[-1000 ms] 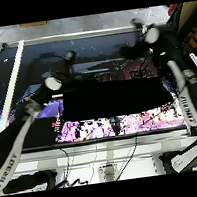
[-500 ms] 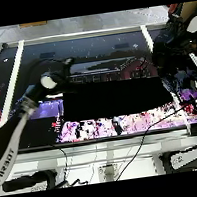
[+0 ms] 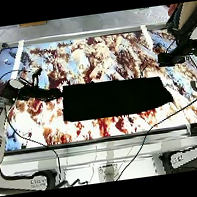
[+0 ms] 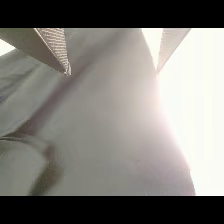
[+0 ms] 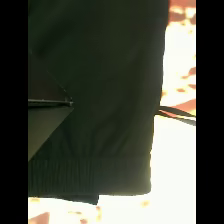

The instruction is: Fold the clothes and pants, and hang the long-sleeved shirts on hangers.

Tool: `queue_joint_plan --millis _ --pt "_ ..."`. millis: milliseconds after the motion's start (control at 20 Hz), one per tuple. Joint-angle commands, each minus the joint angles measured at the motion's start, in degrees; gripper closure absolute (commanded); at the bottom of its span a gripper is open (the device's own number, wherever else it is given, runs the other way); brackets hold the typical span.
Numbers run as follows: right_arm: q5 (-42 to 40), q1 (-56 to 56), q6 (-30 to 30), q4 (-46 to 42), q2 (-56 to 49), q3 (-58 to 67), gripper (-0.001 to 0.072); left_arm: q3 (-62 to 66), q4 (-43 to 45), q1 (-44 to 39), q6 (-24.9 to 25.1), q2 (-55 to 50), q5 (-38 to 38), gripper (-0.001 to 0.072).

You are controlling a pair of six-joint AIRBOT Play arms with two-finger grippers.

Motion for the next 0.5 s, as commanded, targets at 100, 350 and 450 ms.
queue_joint_plan --millis 100,350,450 --pt "-0.37 0.07 -1.03 1.18 0.04 -1.44 0.0698 -0.17 -2.8 1.57 0.59 -6.84 -0.02 0.0125" --pt "-0.7 0.07 -1.03 1.2 0.04 -1.44 0.0697 -6.23 -9.55 1.09 0.66 -7.45 6.1 0.0127" --pt "-1.62 0.07 -1.01 1.75 0.04 -1.44 0.0697 -8.28 -10.62 -0.24 0.66 -7.45 6.27 0.0129"
